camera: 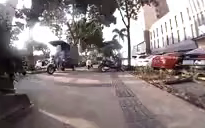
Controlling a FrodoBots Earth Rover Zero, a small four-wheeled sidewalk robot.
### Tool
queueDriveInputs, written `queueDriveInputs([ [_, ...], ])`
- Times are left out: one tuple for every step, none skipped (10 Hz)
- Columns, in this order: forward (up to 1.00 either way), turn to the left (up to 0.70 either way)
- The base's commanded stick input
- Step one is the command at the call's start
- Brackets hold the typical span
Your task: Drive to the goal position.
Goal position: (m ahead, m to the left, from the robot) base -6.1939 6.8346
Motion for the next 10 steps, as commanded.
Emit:
queueDriveInputs([
  [0.70,0.00],
  [0.70,0.00],
  [0.70,0.01],
  [0.70,0.06],
  [0.70,0.14],
  [0.70,0.14],
  [0.70,0.14],
  [0.70,0.14],
  [0.70,0.14],
  [0.70,0.14],
])
